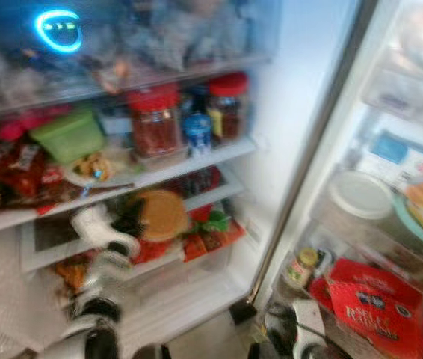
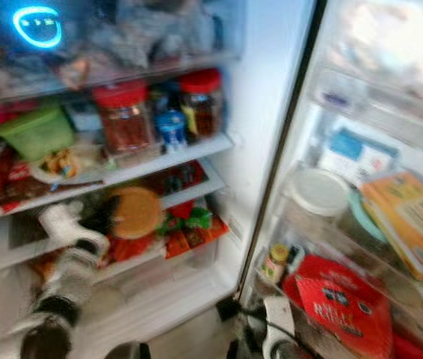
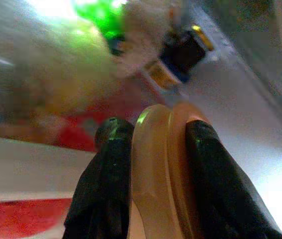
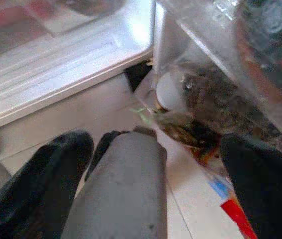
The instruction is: Restocking fridge
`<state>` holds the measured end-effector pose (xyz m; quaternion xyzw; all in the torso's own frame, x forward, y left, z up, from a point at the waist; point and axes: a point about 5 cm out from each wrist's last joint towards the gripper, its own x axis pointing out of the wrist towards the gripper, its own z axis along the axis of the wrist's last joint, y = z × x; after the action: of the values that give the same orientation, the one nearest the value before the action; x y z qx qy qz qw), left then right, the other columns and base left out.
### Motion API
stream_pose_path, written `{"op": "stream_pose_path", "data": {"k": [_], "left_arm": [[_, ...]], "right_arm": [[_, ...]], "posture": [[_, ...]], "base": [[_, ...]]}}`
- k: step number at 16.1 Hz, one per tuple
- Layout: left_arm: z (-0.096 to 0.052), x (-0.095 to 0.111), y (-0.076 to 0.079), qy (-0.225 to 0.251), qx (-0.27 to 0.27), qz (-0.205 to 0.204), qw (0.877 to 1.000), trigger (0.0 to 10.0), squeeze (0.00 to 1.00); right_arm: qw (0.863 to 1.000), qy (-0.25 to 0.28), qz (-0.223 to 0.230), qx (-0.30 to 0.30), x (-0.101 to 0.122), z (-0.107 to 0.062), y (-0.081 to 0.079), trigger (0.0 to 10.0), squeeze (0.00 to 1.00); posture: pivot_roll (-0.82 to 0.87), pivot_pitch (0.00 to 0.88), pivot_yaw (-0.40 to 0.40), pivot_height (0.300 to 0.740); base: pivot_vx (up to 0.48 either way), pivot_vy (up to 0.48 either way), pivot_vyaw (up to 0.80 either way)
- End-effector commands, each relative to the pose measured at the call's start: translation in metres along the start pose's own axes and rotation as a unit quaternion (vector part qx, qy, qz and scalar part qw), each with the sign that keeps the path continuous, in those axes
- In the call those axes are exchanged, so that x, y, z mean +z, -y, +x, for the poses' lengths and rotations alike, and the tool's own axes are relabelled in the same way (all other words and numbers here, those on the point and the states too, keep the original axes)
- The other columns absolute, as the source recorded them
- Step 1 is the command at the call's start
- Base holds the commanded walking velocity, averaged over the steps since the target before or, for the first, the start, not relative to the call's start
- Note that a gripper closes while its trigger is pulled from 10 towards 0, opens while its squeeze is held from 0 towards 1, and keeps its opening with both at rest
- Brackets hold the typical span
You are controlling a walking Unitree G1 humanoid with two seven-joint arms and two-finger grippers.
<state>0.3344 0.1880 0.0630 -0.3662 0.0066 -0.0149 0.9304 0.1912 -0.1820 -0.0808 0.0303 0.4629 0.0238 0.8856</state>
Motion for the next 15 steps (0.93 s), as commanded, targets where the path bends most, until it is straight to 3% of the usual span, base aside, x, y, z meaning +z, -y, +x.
{"op": "stream_pose_path", "data": {"k": [1,6,10,15], "left_arm": [[0.002,0.015,-0.007,0.024,0.014,0.004,1.0,10.0,0.0],[0.005,0.021,-0.009,0.037,0.045,0.001,0.998,10.0,0.0],[0.007,0.035,-0.018,0.073,0.112,-0.016,0.991,10.0,0.0],[0.018,0.047,-0.009,0.088,0.123,-0.011,0.988,10.0,0.0]], "right_arm": [[0.999,0.028,0.006,-0.017,0.017,0.0,0.01,10.0,0.0],[0.999,0.029,0.007,-0.018,0.017,0.0,0.01,10.0,0.0],[0.999,0.029,0.005,-0.018,0.017,0.0,0.011,10.0,0.0],[1.0,0.025,0.0,-0.019,0.012,-0.001,0.013,10.0,0.0]], "posture": [[-0.01,0.0,-0.055,0.641],[-0.02,0.0,-0.055,0.641],[-0.04,0.0,-0.058,0.641],[-0.1,0.0,-0.065,0.641]], "base": [[0.289,0.0,0.0],[0.263,0.0,0.0],[0.0,0.0,0.0],[0.0,0.0,0.0]]}}
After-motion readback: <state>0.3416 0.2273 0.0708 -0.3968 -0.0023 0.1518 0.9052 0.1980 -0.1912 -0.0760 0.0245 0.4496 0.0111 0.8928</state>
